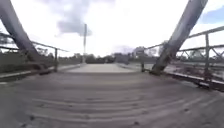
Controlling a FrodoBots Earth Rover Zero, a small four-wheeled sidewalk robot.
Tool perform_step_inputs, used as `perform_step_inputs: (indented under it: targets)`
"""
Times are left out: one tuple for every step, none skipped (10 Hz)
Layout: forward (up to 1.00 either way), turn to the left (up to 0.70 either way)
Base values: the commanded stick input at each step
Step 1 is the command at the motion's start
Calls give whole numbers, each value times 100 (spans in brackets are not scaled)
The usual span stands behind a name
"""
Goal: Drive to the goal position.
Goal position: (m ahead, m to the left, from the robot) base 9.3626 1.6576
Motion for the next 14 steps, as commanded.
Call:
perform_step_inputs:
  targets:
    - [100, 0]
    - [100, 0]
    - [100, 0]
    - [100, -7]
    - [100, -25]
    - [100, -32]
    - [100, -25]
    - [100, -13]
    - [100, -3]
    - [100, 0]
    - [100, 0]
    - [100, 0]
    - [100, 0]
    - [100, 0]
